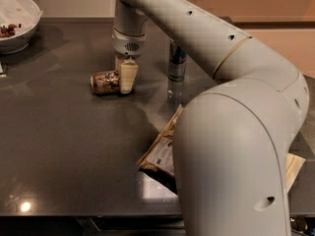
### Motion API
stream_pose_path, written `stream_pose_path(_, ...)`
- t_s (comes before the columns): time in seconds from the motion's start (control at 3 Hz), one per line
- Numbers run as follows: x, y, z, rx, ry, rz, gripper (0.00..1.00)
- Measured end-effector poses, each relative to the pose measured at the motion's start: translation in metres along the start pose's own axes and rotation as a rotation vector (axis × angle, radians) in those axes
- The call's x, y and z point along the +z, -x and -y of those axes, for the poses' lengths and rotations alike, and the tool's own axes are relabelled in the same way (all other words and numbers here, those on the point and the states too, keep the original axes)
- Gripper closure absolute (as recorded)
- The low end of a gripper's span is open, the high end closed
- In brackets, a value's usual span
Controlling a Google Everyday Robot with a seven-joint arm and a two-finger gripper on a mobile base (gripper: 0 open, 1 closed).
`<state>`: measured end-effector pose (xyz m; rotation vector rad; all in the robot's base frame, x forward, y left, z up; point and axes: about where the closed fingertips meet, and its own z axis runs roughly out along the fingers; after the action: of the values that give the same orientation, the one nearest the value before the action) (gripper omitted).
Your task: Pick orange can
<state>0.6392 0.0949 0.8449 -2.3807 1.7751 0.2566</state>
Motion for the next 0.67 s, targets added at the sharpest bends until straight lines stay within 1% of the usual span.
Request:
stream_pose_path(0.33, -0.007, 0.001, -0.004, -0.016, -0.011, 0.012, 0.65)
stream_pose_path(0.67, -0.023, 0.004, -0.02, -0.051, -0.026, 0.029, 0.88)
